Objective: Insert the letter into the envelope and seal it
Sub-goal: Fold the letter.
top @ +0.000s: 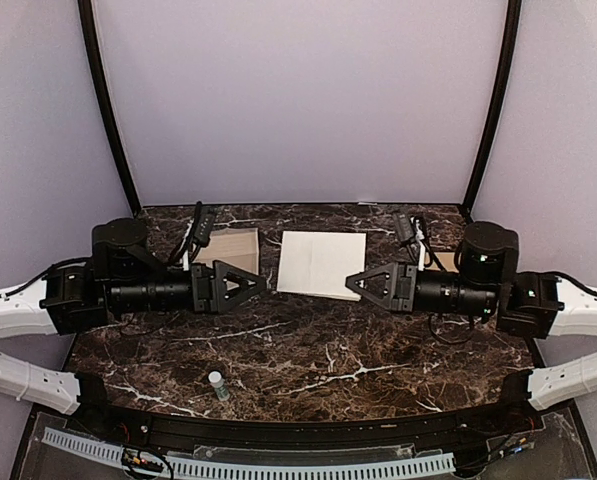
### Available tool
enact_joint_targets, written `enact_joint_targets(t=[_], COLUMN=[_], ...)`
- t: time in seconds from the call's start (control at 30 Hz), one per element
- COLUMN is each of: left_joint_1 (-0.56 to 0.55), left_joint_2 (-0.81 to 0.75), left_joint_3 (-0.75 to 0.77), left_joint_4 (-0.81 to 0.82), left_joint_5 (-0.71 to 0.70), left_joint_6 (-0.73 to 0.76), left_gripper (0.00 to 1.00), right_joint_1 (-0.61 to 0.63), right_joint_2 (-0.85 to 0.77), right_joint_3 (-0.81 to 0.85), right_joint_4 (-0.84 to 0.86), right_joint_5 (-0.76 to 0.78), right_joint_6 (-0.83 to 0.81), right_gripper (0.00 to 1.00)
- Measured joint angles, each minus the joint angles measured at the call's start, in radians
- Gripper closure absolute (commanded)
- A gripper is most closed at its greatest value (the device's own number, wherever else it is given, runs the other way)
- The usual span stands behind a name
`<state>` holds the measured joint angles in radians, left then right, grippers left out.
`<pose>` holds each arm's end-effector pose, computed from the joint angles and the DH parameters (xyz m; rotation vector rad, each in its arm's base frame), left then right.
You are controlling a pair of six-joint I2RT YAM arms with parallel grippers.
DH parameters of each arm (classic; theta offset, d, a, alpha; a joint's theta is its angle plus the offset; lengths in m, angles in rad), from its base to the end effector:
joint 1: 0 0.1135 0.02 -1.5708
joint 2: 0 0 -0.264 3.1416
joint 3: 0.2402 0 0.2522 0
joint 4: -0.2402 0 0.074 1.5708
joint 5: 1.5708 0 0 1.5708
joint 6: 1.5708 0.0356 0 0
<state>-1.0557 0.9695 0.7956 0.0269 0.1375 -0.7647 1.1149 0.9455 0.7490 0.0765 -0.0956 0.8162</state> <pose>0.1092 -0.2029 0.3319 0.3970 1.9109 -1.4097 0.0965 0.2045 0.3255 -0.3697 1.9043 1.4660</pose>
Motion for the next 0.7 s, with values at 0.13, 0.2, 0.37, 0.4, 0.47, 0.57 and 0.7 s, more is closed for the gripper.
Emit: enact_joint_targets(t=[0.13, 0.2, 0.37, 0.4, 0.47, 0.57, 0.7], left_joint_1=[0.01, 0.014, 0.014, 0.014, 0.014, 0.014, 0.013], left_joint_2=[-0.019, -0.021, -0.008, 0.0, 0.025, 0.078, 0.149], left_joint_3=[0.051, 0.087, 0.159, 0.171, 0.186, 0.192, 0.192], left_joint_4=[-0.133, -0.185, -0.249, -0.254, -0.258, -0.254, -0.251], left_joint_5=[-0.059, -0.077, -0.056, -0.043, -0.005, 0.08, 0.193], left_joint_6=[0.04, 0.068, 0.139, 0.153, 0.177, 0.203, 0.221], left_gripper=[0.14, 0.14, 0.11, 0.1, 0.09, 0.1, 0.09], right_joint_1=[-0.016, -0.017, -0.017, -0.016, -0.016, 0.001, 0.046], right_joint_2=[0.001, 0.001, 0.018, 0.024, 0.048, 0.095, 0.158], right_joint_3=[0.0, 0.0, 0.001, 0.001, 0.001, 0.006, 0.039], right_joint_4=[-0.113, -0.163, -0.23, -0.235, -0.236, -0.235, -0.235], right_joint_5=[-0.035, -0.059, -0.138, -0.154, -0.203, -0.26, -0.309], right_joint_6=[-0.023, -0.034, -0.051, -0.053, -0.056, -0.063, -0.082], right_gripper=[1.0, 1.0, 1.0, 1.0, 1.0, 1.0, 1.0])
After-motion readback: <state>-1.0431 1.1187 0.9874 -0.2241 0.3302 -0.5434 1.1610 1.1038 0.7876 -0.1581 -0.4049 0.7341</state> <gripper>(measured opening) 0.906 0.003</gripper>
